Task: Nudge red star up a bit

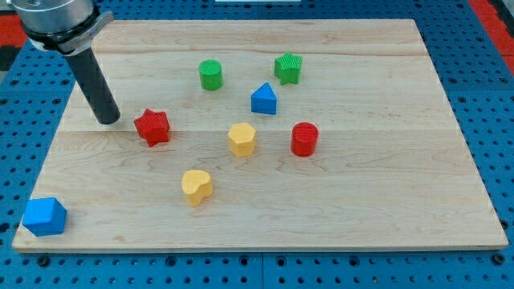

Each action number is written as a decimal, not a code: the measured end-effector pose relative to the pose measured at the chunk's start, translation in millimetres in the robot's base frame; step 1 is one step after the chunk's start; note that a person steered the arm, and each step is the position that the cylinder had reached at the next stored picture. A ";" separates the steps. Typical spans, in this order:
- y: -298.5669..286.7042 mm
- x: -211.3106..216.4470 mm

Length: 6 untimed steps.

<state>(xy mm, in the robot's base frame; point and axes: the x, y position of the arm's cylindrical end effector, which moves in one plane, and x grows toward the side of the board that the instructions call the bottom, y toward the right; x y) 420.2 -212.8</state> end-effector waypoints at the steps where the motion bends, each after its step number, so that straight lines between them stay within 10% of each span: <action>1: 6.6 -11.5; 6: -13.8 57.4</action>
<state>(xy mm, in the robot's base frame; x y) 477.6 -226.6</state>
